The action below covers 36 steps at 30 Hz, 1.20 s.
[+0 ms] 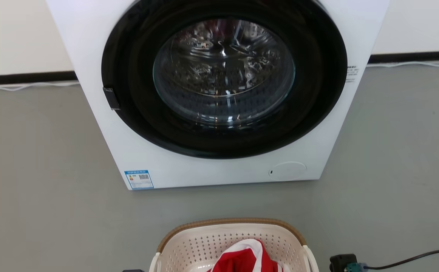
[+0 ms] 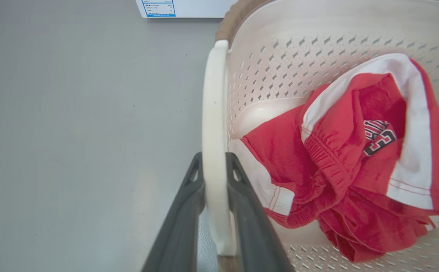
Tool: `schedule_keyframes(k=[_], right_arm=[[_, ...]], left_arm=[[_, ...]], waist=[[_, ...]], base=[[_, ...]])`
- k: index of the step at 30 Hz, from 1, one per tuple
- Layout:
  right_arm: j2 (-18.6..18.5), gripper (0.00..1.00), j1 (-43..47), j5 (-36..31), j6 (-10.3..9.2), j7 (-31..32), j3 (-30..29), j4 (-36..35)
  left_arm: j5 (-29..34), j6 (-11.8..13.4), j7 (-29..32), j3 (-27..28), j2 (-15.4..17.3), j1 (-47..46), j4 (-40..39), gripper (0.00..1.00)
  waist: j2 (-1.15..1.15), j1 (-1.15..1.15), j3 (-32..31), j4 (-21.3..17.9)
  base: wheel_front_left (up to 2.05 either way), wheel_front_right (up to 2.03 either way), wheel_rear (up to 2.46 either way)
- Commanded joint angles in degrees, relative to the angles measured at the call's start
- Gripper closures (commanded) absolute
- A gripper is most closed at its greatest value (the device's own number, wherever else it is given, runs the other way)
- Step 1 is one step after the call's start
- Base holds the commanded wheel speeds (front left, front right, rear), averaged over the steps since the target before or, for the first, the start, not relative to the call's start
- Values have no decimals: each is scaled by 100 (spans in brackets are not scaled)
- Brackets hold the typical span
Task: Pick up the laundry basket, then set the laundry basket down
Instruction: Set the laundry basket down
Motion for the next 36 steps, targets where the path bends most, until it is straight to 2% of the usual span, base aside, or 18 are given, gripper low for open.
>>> schedule_keyframes(k=[1, 10, 23, 29, 36], right_arm=[[-22, 100, -236, 33, 34, -148, 104, -11], [-22, 100, -929, 121, 34, -296, 160, 22], [-22, 100, -2389, -38, 34, -414, 1, 99], [-22, 100, -2915, -352, 34, -417, -313, 105], [-22, 100, -3283, -1200, 34, -418, -1091, 107]], left_arm=[[10, 83, -87, 120, 156, -183, -67, 100], [101, 130, -87, 180, 193, -749, -215, 100], [377, 189, -87, 306, 269, -2139, -496, 100], [506, 218, -87, 380, 283, -2634, -591, 100], [682, 236, -87, 510, 280, -3112, -700, 100]], waist=[[0, 0, 61, -6], [0, 0, 881, 5], [0, 0, 2563, 281], [0, 0, 3246, 363], [0, 0, 3973, 427]], base=[[0, 0, 0], [0, 0, 0], [0, 0, 0], [0, 0, 0], [0, 0, 0]])
